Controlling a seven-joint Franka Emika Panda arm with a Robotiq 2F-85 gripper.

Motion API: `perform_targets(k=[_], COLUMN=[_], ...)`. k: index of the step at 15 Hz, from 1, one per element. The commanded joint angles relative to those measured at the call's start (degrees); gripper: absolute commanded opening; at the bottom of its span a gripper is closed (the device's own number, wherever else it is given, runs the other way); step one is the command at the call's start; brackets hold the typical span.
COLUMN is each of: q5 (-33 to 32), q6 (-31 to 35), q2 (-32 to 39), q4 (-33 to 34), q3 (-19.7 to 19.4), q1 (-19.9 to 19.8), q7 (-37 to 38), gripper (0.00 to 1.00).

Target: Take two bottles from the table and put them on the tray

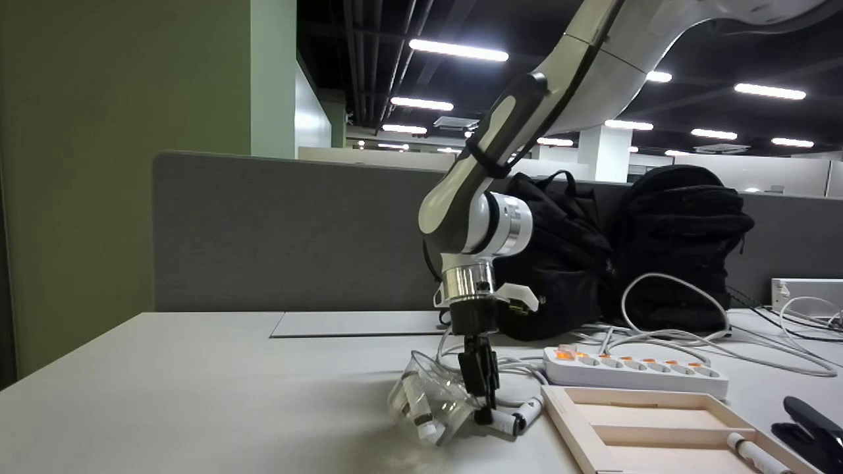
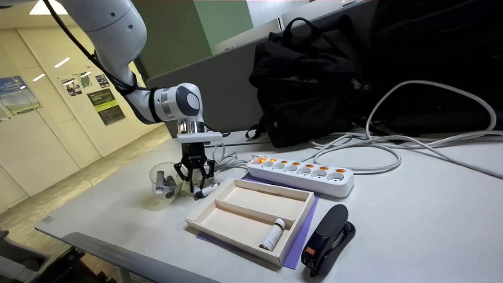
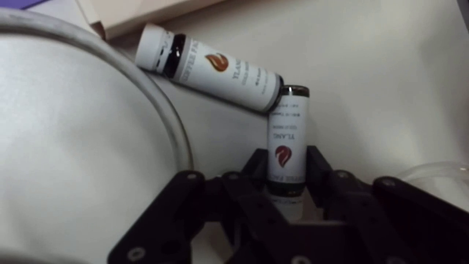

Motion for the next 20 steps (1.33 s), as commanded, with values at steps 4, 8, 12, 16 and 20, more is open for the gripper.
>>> perform_targets(k=[4,8,12,16,20], q5=[-0.4,3.1,7.9,12.9,19.2], q6=[-2.9,-4.8,-5.6,-5.5,-3.7], q2=[0.6,0.5,-1.2,-6.1,-13.2], q4=[1.8,2.3,1.8,-2.7,-11.6], q3=[0.1,2.5,4.3,3.2,2.4], q1=[-0.9,-4.1,-7.2,-9.7,-13.3], q7=[2.6,-1.1,-4.3,0.2,1.8], gripper=[0.08,0.08,0.08,0.08,0.08])
